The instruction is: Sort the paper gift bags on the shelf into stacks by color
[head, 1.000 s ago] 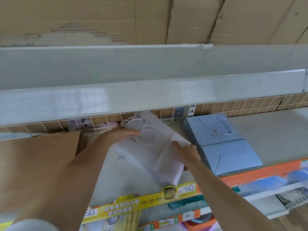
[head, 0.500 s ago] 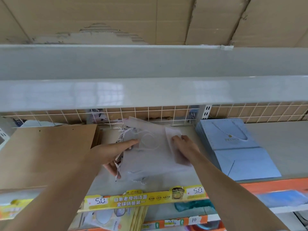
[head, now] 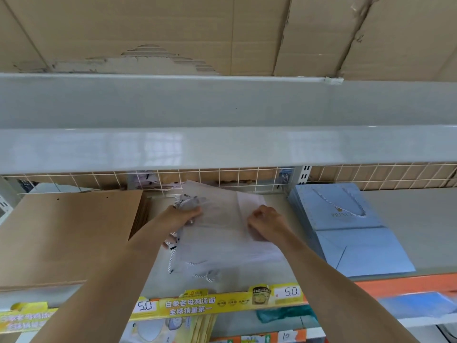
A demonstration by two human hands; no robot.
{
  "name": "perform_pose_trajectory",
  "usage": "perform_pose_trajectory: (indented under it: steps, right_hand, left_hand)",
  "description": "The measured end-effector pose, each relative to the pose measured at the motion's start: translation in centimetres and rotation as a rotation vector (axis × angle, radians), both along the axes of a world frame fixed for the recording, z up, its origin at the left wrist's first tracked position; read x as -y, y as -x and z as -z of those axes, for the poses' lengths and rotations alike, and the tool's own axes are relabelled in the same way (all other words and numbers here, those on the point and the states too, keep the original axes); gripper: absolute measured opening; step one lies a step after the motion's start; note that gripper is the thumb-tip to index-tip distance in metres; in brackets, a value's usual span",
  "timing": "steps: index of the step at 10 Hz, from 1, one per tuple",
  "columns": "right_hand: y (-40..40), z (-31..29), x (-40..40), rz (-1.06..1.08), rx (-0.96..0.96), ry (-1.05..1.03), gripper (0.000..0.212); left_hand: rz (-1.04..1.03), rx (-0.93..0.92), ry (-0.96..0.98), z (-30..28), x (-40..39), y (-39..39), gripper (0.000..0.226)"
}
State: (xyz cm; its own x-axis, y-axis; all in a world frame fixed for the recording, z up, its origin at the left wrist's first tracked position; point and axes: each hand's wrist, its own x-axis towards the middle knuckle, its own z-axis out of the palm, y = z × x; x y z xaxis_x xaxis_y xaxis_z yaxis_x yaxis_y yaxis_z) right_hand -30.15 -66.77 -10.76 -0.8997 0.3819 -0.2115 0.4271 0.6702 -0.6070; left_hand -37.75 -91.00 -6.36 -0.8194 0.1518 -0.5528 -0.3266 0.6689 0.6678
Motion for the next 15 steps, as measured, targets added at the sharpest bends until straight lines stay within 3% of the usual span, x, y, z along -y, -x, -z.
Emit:
perform_pose_trajectory:
  steps: [1,2,3,6,7,9,11,13,14,15]
  right_hand:
    - [-0.2,-0.3,0.0,0.069,-0.011,0.033,0.037]
    - [-0.5,-0.9,-0.4,0.118,-0.111,0.075,0.036]
    - [-0.6,-1.0,-1.1,0.175,-0.191,0.094,0.051]
    - [-0.7,-1.1,-0.8,0.164,-0.105,0.129,0.061]
    - [-1.0,-1.5,-0.4,0.199,-0.132,0.138,0.06]
    - [-0.8,-2.4,0.7,0.204,-0.173,0.114,0.049]
    - [-0.8,-4.0,2.7,0.134,-0.142,0.063,0.031]
    - [-1.9,-4.8,4.0,0.165,-0.205,0.087,0.034]
    - [-2.3,-5.0,4.2,0.188,-0.251,0.146,0.03]
    - [-2.6,-6.6,5.0,0.202,-0.277,0.062,0.019]
  left_hand:
    - [0.02,0.056,0.007,0.0,0.6,-0.1,0.059]
    - [-0.048,0.002,-0.047,-0.8,0.5,0.0,0.064]
    - [-0.152,-0.075,-0.117,-1.9,-0.3,0.4,0.07]
    - [-0.283,-0.206,-0.125,-1.7,-1.2,1.3,0.099]
    - [-0.315,-0.26,-0.087,-1.7,-0.8,1.3,0.098]
    - [-0.29,-0.389,0.02,-2.2,0.7,1.0,0.076]
    - [-0.178,-0.442,0.091,-2.2,1.7,-0.1,0.03]
    - [-0.082,-0.459,0.208,-2.8,3.0,-1.2,0.027]
    - [-0.107,-0.506,0.106,-3.8,4.0,-2.1,0.026]
    - [-0.132,-0.55,0.043,-6.3,5.3,-3.5,0.031]
